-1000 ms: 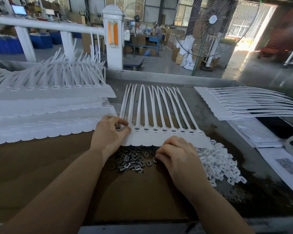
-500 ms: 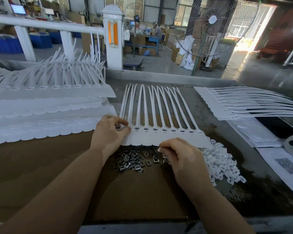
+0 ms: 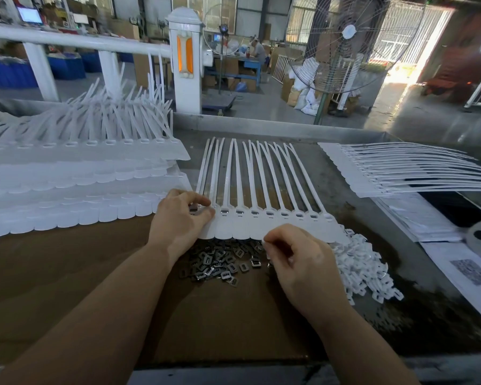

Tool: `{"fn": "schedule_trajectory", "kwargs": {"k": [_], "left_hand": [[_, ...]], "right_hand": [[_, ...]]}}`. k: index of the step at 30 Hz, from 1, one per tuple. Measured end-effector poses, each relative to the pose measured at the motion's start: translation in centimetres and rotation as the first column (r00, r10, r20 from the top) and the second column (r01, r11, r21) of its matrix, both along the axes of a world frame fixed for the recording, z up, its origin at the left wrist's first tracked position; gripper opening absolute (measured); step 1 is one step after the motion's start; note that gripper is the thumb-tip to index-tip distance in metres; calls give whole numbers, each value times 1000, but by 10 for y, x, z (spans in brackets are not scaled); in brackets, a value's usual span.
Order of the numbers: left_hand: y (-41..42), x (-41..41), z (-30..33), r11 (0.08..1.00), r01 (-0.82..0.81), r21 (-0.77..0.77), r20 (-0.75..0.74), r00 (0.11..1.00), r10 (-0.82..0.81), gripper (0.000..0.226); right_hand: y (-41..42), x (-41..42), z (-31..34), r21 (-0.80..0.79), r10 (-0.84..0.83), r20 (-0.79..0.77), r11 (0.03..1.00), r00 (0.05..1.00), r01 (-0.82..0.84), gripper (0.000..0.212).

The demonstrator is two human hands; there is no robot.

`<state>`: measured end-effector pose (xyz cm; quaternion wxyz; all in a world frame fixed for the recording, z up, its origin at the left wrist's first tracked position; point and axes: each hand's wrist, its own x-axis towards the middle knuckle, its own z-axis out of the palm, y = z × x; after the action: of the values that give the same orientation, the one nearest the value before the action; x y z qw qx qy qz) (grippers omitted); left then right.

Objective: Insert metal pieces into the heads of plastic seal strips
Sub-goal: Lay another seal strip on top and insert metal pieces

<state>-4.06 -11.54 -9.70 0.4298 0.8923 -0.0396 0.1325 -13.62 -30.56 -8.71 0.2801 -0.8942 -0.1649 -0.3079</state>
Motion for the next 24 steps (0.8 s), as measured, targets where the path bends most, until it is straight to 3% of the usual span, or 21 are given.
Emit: {"fn": "schedule_trajectory", "kwargs": {"k": [9,15,20,24], "left_hand": [[0,1,0,1000,0,-4,8,1000,0,6],[0,1,0,1000,3,6,4,1000,-3,7],[0,1,-1,1000,4,3,-2,1000,-4,7],[0,1,0,1000,-1,-6,0,1000,1,7]], "right_hand": [[2,-2,-1,-175,-103,5,979,995,103,20],[0,-1,-2,-157,-137,-5,978,990,135,17],[1,-1,-1,-170,-1,-46,985,999,-7,6],[1,-1,-1,-227,1,-108,973,994,-26,4]]}}
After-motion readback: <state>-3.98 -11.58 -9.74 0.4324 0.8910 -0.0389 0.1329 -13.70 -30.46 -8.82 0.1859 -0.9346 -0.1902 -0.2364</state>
